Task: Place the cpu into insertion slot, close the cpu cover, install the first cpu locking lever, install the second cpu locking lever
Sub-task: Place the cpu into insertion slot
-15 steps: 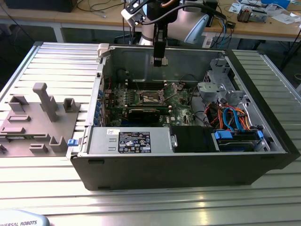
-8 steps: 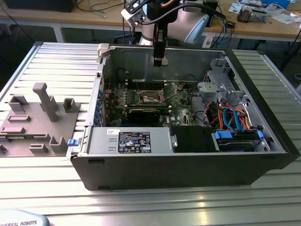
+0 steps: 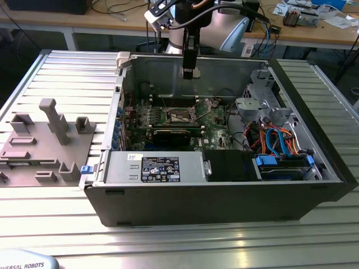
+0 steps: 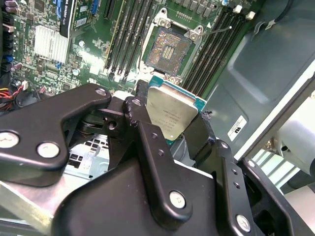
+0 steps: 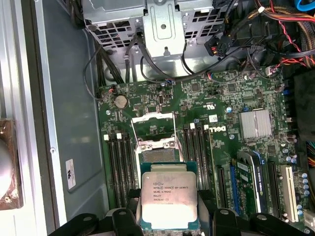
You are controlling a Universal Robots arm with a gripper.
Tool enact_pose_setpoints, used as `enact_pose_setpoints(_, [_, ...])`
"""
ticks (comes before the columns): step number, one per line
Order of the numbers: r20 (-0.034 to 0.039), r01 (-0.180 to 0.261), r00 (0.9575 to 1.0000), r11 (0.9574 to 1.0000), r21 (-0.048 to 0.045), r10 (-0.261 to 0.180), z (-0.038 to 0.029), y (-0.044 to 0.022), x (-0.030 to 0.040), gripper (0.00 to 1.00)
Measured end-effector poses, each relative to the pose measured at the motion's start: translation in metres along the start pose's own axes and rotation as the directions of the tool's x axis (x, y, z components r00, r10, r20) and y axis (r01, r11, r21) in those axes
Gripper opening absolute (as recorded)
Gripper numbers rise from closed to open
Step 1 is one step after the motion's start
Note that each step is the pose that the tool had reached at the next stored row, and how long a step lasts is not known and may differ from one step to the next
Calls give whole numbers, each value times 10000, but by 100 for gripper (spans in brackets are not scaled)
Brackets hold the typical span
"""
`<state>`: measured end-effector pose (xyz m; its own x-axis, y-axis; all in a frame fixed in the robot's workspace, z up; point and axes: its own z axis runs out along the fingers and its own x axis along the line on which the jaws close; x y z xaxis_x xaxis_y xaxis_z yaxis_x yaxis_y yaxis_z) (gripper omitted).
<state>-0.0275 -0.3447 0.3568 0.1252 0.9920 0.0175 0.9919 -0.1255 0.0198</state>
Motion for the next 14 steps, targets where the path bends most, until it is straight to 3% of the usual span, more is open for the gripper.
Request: enact_pose_setpoints(14, [1,-87,10000,10000,-2,87,0,0,0,54])
